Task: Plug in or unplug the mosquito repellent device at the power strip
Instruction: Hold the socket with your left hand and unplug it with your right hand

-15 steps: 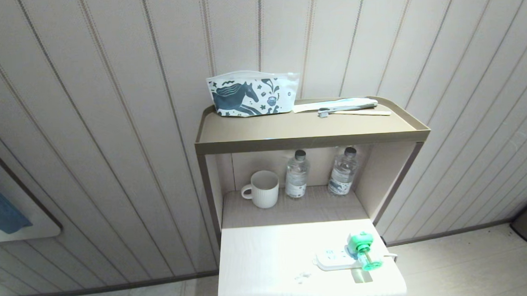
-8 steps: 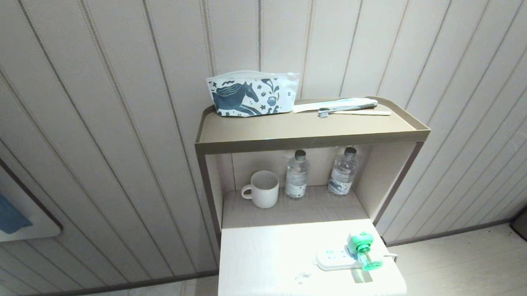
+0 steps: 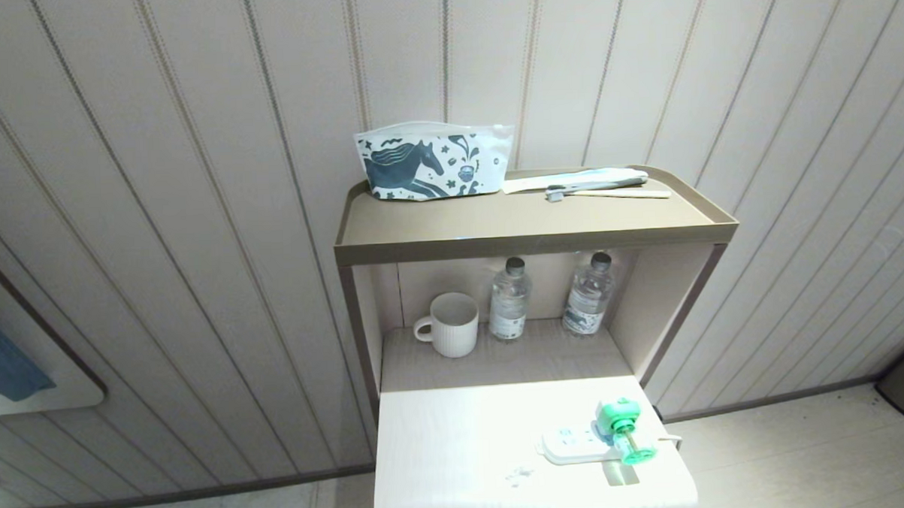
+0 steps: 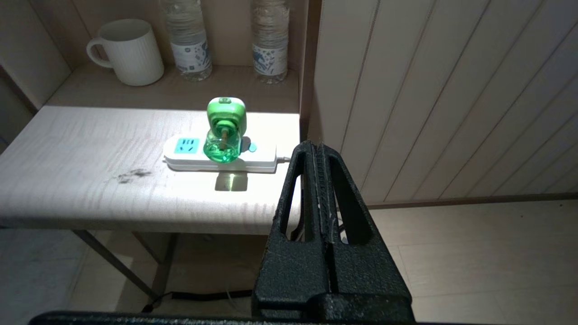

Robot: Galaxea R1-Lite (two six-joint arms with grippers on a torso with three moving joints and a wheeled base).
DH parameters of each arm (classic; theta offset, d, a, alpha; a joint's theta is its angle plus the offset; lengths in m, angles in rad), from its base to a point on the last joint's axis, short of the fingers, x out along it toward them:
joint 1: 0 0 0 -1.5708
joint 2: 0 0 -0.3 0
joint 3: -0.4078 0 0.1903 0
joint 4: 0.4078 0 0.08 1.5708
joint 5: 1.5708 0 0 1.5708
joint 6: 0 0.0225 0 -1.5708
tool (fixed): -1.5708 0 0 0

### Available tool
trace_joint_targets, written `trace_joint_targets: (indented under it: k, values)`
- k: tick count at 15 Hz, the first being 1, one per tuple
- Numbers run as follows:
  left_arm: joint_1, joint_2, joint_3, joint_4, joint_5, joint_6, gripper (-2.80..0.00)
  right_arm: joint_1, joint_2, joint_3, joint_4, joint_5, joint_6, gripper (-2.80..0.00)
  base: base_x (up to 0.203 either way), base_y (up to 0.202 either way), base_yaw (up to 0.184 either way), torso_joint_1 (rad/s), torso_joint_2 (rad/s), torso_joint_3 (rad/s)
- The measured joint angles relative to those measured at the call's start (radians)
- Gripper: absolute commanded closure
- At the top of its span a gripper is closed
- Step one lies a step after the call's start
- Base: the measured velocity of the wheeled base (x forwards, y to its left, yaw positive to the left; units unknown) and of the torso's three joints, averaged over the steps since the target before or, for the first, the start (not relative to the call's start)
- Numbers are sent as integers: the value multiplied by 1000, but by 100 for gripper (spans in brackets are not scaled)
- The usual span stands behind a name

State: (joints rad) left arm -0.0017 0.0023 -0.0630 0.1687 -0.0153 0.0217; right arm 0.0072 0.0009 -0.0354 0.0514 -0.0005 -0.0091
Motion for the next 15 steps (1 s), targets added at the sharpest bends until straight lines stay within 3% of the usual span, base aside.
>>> trace_joint_targets:
  k: [5, 11, 15]
  values:
    - [0, 0, 0, 0, 0, 0, 0, 0, 99, -332, 217, 73, 1, 0, 0, 0, 0, 0, 0, 0]
    - [0, 0, 0, 0, 0, -1, 0, 3, 517, -727, 292, 89, 4, 0, 0, 0, 0, 0, 0, 0]
    - [0, 0, 0, 0, 0, -1, 0, 38, 792, -1044, 507, 97, 9, 0, 0, 0, 0, 0, 0, 0]
